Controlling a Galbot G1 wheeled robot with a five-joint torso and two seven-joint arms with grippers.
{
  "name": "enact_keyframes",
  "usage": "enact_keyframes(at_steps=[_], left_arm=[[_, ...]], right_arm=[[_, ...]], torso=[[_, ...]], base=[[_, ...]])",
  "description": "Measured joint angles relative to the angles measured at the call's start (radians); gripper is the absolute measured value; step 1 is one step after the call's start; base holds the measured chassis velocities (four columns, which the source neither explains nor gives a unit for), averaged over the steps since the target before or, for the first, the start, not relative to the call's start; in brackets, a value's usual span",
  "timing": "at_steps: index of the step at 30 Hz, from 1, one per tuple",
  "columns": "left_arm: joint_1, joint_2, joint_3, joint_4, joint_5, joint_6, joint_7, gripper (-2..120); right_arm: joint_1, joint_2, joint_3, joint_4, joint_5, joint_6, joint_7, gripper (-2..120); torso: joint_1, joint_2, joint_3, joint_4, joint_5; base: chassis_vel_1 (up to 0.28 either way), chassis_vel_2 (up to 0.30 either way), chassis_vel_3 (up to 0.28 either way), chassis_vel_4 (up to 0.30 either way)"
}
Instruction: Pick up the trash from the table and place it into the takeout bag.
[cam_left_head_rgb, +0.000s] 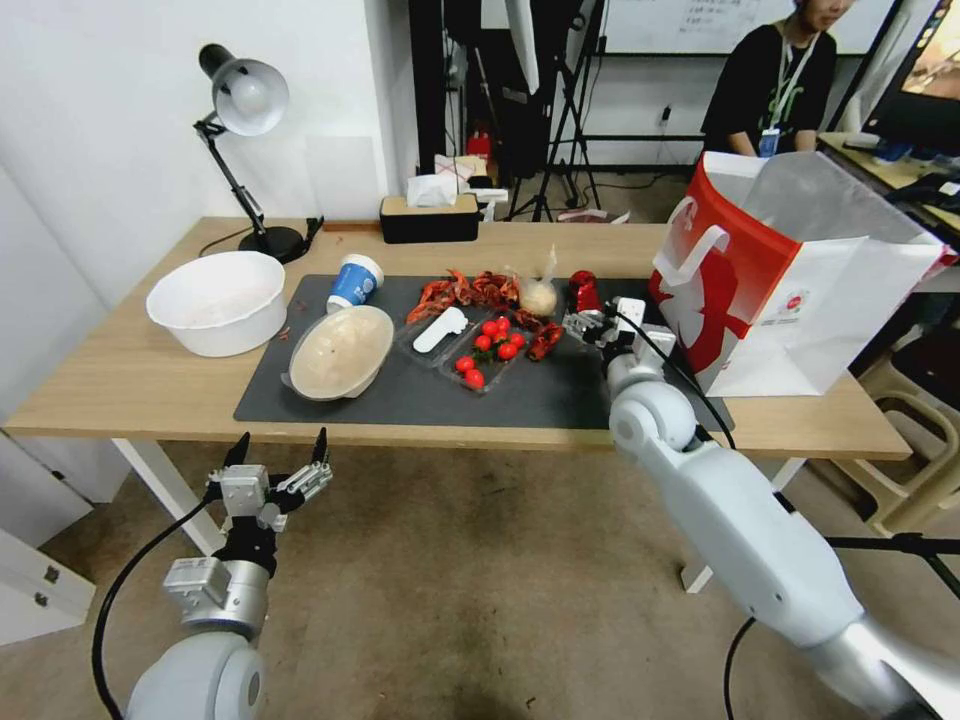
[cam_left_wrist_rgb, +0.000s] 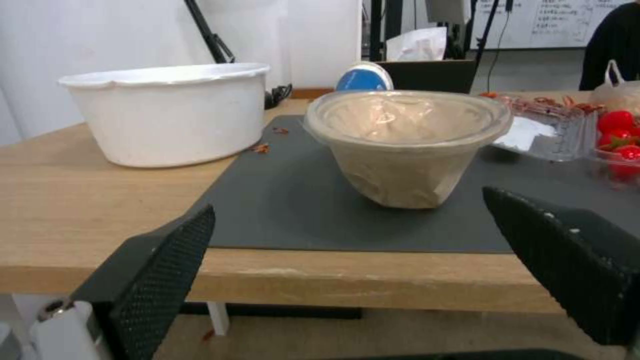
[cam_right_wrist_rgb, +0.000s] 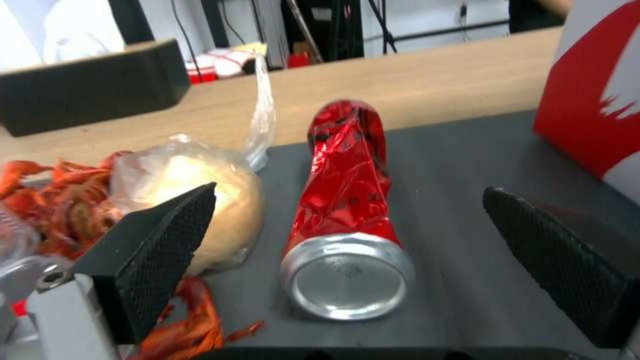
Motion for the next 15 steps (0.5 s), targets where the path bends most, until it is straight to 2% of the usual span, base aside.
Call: enact_keyframes(at_steps=[9, 15], left_arm=[[0.0, -0.004, -0.005, 0.008, 0.001, -0.008, -0.001, 100], [-0.003, -0.004, -0.007, 0.016, 0.001, -0.013, -0.002, 100]], right_arm=[[0.049, 0.02, -0.032, -0.069, 0.039, -0.046, 0.018, 98], [0.056, 0.03, -0.038, -0.087, 0.039, -0.052, 0.023, 80]], torso=[[0.0, 0.0, 0.0, -0.0001, 0.0001], [0.0, 0.0, 0.0, 0.0, 0.0001]], base=[[0.0, 0.0, 0.0, 0.0], [0.0, 0.0, 0.0, 0.0]])
